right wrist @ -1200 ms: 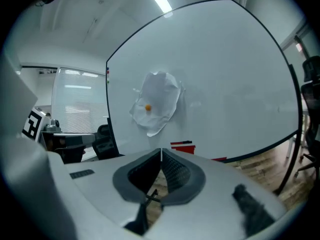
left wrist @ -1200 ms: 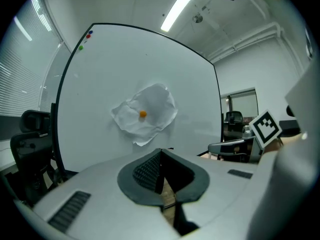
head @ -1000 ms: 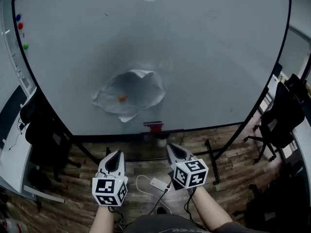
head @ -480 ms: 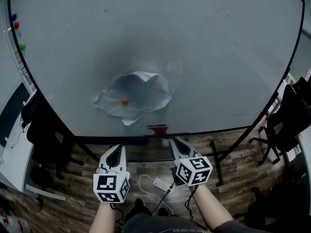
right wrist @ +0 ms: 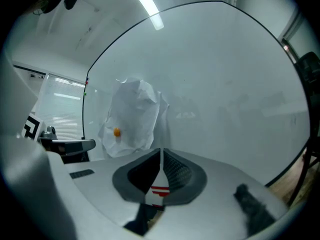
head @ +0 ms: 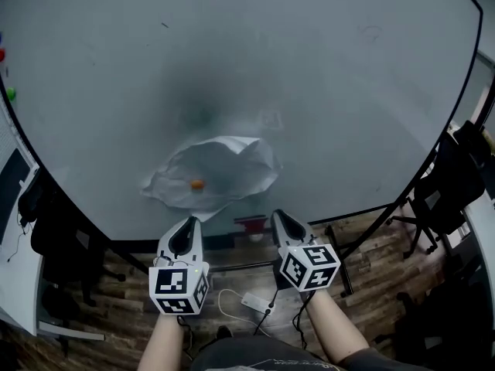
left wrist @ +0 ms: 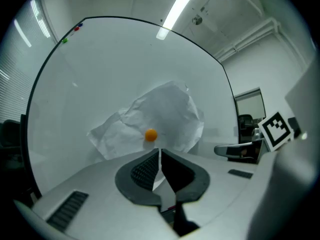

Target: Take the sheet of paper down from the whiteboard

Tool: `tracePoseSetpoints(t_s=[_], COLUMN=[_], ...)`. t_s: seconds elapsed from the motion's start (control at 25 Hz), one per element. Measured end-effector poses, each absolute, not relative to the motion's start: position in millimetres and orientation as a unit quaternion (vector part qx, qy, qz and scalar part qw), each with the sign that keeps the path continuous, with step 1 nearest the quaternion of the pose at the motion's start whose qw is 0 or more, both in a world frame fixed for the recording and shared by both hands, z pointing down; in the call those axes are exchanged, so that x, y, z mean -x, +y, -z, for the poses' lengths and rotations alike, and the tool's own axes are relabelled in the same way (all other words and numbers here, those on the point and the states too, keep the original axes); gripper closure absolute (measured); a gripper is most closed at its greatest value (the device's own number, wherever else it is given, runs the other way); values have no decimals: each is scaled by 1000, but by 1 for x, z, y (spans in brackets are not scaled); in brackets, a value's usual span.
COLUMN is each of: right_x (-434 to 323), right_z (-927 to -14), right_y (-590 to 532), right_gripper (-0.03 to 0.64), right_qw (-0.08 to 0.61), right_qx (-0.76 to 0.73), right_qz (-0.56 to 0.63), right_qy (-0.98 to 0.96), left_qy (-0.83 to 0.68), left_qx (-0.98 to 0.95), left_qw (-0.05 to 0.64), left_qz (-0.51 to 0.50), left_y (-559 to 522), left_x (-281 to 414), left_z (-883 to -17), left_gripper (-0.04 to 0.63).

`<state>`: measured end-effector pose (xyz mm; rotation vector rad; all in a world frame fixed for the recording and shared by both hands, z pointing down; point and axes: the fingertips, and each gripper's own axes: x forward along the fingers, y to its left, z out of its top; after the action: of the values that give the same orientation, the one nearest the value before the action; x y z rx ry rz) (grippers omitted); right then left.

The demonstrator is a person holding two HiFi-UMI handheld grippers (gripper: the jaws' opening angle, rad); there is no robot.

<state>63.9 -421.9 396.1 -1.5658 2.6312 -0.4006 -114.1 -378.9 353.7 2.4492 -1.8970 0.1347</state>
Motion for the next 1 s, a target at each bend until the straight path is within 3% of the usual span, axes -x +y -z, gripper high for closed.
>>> tracePoseSetpoints(t_s=[0.36,0.56,0.68,0.88,1.0], right_x=[-61,-58,-52,-49,-43], right_z=[-353,-346,-345,-336,-335], right_y=[-443,-449,-453,-462,-465], right_gripper=[591,583,517,511,512], right_qw=[84,90,90,98,85], right_qx=[517,516,502,493,489], right_qz=[99,95,99,95,86], right_qy=[846,846,854,859,864], left_qy=[-608,-595,-596,-592,-596], left_qx=[-793,-802,-801,-804,-800], left_qw=[-4,-5,-8,5,3], left_qz=[-46,-48,-51,-58,-64], left_y=[-413,-421,-425,-429,-431], left_x=[120,116,116,112,113], left_z=[-340,-339,-339,-342,-344], left_gripper=[575,534,523,453,445])
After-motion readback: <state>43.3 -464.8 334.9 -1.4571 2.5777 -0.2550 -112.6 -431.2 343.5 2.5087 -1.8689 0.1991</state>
